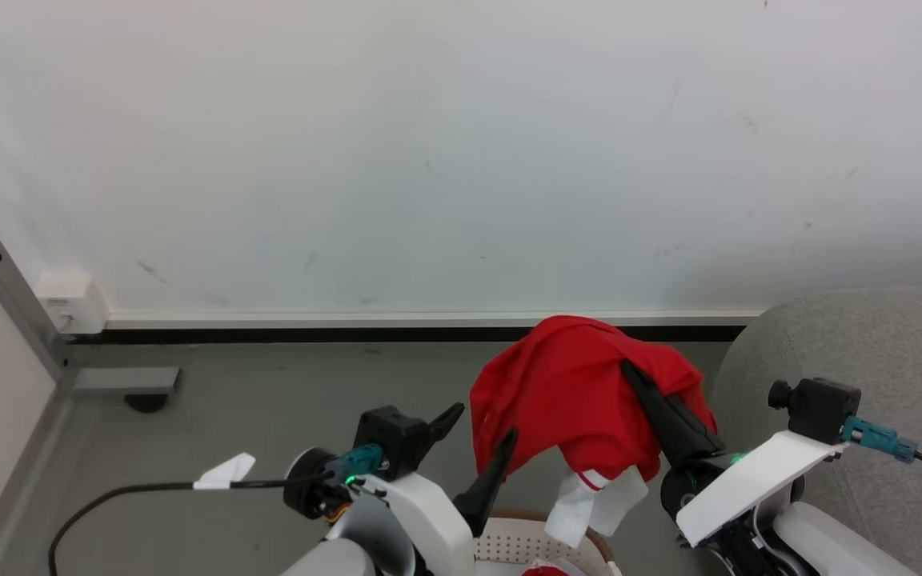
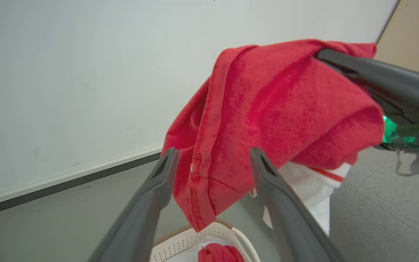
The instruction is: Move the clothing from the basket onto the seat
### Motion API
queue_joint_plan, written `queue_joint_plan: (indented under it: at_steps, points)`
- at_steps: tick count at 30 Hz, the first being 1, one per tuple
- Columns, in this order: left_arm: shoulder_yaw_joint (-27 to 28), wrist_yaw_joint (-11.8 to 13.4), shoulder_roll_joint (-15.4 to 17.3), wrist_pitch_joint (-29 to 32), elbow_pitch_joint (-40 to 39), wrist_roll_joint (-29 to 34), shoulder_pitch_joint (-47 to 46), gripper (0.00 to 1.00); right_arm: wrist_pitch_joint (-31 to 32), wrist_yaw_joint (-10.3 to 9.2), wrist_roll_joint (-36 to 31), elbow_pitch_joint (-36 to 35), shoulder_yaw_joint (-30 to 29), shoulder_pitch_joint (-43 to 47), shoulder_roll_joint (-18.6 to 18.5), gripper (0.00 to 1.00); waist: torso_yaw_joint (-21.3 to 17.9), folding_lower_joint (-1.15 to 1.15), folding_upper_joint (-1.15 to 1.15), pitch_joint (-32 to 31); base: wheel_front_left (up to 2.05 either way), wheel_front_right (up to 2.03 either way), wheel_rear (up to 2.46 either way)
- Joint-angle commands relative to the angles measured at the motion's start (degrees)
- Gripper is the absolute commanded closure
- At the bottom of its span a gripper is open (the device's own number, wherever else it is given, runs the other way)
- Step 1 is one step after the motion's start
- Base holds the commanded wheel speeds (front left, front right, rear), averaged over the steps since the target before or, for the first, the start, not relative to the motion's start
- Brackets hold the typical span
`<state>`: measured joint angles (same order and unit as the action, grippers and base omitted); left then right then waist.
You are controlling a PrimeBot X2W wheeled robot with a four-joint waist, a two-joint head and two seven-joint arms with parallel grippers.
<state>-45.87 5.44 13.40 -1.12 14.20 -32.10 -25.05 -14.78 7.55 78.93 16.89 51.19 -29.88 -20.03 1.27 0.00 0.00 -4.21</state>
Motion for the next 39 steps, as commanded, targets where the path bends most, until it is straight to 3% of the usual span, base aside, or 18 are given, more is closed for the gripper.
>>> queue_joint_plan:
  at_steps: [1, 17, 30, 39]
  points:
    - [0.0, 0.2, 0.3, -0.3, 0.0, 0.5, 0.6, 0.0, -0.4, -0.12, -0.1, -0.2, -0.3, -0.5, -0.6, 1.0, -0.1, 0.0, 0.0, 0.0, 0.0, 0.0, 0.0]
    - [-0.1, 0.9, 0.5, -1.1, -0.8, -0.3, 1.1, 0.0, -0.3, -0.12, -2.2, -1.2, -3.6, 0.6, -2.1, 1.0, -4.1, 0.0, 0.0, 0.2, 0.0, 0.0, 0.0]
    - [-0.9, 1.1, -0.1, -1.7, -3.1, -0.5, 1.4, 0.0, -0.3, -0.12, -3.2, -3.3, -4.9, 1.0, -5.6, 1.0, -17.0, 0.0, 0.0, 1.6, 0.0, 0.0, 0.0]
    - [-3.5, 0.8, -1.2, -0.5, -6.4, 0.4, 1.2, 0.0, -0.3, -0.12, -4.4, -5.5, -9.1, 4.0, -8.8, 1.0, -24.7, 0.0, 0.0, 3.6, 0.0, 0.0, 0.0]
